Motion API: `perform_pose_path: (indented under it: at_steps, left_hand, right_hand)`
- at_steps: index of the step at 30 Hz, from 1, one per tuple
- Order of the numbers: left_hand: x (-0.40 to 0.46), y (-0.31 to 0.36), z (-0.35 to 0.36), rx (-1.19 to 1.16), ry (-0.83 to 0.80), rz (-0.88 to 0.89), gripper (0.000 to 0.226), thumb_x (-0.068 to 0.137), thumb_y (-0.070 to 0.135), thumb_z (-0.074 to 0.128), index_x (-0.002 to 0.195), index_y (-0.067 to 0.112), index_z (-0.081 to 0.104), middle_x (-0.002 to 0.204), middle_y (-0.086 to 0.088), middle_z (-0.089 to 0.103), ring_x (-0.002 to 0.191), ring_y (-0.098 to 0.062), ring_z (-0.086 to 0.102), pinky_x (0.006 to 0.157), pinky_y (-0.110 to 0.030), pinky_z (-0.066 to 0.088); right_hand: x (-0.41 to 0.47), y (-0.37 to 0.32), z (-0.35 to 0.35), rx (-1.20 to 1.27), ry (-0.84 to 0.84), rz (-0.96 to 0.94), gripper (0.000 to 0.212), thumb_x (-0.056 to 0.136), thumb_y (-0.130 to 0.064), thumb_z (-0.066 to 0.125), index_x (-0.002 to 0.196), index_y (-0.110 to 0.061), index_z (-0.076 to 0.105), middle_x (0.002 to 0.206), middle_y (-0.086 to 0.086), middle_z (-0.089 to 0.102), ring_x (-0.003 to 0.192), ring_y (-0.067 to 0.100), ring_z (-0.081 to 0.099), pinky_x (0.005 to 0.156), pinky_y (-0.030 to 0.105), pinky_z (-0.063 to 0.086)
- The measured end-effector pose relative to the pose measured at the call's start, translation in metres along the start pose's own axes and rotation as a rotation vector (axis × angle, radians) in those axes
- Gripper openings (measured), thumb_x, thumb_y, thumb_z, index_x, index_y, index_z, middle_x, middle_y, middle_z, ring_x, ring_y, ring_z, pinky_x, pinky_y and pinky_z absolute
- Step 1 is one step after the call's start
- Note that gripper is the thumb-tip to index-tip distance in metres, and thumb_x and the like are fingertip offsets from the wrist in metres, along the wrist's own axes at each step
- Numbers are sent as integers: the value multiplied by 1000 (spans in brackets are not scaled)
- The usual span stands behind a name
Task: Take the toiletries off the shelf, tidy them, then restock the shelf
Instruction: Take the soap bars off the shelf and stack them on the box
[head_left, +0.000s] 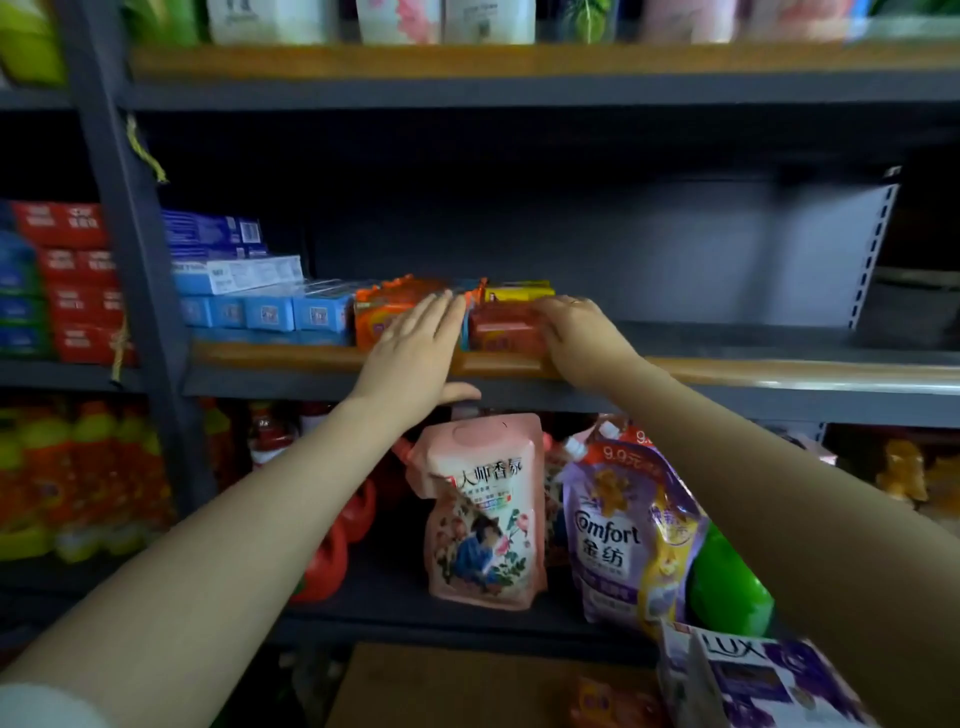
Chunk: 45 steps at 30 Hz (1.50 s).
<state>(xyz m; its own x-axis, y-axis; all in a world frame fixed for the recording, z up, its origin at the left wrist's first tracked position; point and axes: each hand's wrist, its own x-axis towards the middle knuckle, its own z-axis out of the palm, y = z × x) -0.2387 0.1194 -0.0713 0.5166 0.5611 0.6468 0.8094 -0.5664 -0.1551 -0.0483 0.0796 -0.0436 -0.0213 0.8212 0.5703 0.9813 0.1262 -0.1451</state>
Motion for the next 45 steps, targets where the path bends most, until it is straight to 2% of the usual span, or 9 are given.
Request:
perform_pose_path:
  at_steps: [4,13,18,22,26,29,34,39,45]
  left_hand:
    - [4,-1,9,-62,25,-9,105,73,56,65,148,10,10,155,-6,14,143,-22,8,112,-36,20]
    - [1,0,24,-157,123,-37,105,71,60,63,149,14,10,156,-2,12,143,-20,6,111,-34,16]
    - [0,-1,23,-123,138,-22,105,72,64,59,149,13,8,157,-5,11,144,-21,6,113,-33,2]
    - [-8,14,11,-324,254,-7,95,75,54,63,147,12,17,154,-5,18,142,-19,12,114,-29,4]
    - [-27,47,-16,-764,404,123,72,76,50,63,134,10,45,130,7,44,122,1,35,104,-6,21]
    - [-39,66,-22,-862,447,168,52,74,35,72,116,7,58,111,8,55,104,2,49,91,-6,36]
    - [-50,77,-16,-1064,331,27,40,72,40,74,106,26,59,101,18,62,93,1,59,80,-17,49]
    - [-63,78,0,-1309,156,-188,33,68,46,76,94,47,57,92,12,67,89,-6,65,77,-38,55]
    - [-121,90,19,-1358,-5,-189,40,69,27,75,101,36,54,92,7,63,80,-1,62,72,-18,49]
  right_hand:
    - [14,6,0,-4,-124,60,37,98,-25,34,131,-24,50,125,16,56,109,37,53,94,43,44]
    - [29,31,-19,205,-317,178,30,83,-29,67,110,-17,63,83,-6,61,72,11,56,64,24,42]
    - [20,31,-17,120,-61,81,36,83,-26,68,116,-16,57,103,-1,59,83,14,52,74,24,38]
    - [-20,27,-25,497,232,-27,34,79,-16,71,107,-24,53,99,-9,56,87,8,55,76,18,44]
    - [-68,20,-21,848,94,-97,36,76,-11,73,96,-33,54,94,-9,61,88,8,60,78,21,50]
    - [-93,18,-6,1056,-52,-84,34,76,-5,68,104,-15,54,95,5,65,86,16,63,77,27,53]
    - [-117,17,6,1293,-163,24,32,73,-7,62,103,-7,53,83,-4,70,75,9,66,65,20,52]
    - [-136,14,0,1214,-273,115,35,75,-20,71,105,-13,55,88,-4,71,81,12,68,64,21,53]
    - [-174,-18,33,1225,-410,215,40,76,-3,71,110,-18,57,94,0,68,88,12,64,75,23,53]
